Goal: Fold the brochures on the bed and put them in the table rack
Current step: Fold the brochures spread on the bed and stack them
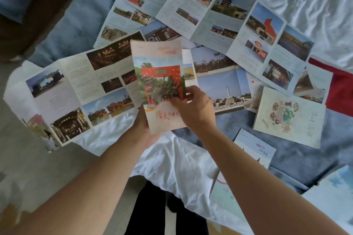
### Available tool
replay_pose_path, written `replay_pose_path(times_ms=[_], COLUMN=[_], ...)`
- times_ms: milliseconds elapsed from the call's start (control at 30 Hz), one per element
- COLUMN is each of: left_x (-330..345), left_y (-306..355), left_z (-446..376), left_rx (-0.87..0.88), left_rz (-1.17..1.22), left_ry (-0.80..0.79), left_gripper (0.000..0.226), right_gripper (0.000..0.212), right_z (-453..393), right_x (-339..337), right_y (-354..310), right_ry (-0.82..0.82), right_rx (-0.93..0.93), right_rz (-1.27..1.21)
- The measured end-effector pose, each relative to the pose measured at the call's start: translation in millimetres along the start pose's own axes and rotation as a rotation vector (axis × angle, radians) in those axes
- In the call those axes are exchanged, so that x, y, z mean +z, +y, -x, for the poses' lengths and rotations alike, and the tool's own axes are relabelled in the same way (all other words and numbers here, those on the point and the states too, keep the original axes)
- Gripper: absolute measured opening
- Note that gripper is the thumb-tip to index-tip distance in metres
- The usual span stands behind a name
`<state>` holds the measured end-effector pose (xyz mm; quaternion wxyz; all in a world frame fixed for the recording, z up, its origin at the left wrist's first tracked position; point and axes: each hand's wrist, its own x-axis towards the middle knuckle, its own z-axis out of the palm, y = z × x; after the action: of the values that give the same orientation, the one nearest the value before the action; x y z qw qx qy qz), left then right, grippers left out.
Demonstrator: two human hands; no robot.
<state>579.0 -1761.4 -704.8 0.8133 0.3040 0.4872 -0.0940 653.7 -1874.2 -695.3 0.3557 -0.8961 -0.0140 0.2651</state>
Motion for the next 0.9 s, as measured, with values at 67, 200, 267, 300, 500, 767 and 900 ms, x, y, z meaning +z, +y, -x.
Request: replay_pose_path(times_ms=[67, 200, 267, 300, 500, 767, 900], left_x=[-4.4, -24.6, -31.7, -32.8, 3.7, 20.3, 20.9], left_y=[3.9, 17.2, 19.1, 18.2, 3.5, 4.4, 11.0], left_z=[-1.5, -5.4, -7.0, -5.9, 2.0, -5.4, -3.6], left_rx=[0.042, 0.259, 0.478, 0.581, 0.606, 0.502, 0.488], left_rz=[-0.046, -0.120, -0.387, -0.529, -0.659, -0.493, -0.502], left_ry=[-0.040, 0.258, 0.417, 0.454, 0.122, 0.169, 0.226], left_gripper=[0.052, 0.061, 0.041, 0.036, 0.030, 0.024, 0.032], right_gripper=[0.016, 0.010, 0.011, 0.010, 0.005, 0.010, 0.028], right_z=[-0.8, 0.1, 2.1, 3.6, 16.8, 29.4, 31.6], right_x=[2.0, 3.2, 4.6, 6.0, 17.5, 16.0, 9.6], right_y=[4.7, 10.8, 10.7, 9.7, 1.5, 3.1, 11.7], right_ry=[0.022, 0.121, 0.136, 0.132, 0.156, 0.080, 0.177], right_rx=[0.004, -0.002, -0.011, -0.015, -0.160, -0.324, -0.299], right_rz=[0.000, 0.028, 0.035, 0.027, -0.022, -0.005, -0.060])
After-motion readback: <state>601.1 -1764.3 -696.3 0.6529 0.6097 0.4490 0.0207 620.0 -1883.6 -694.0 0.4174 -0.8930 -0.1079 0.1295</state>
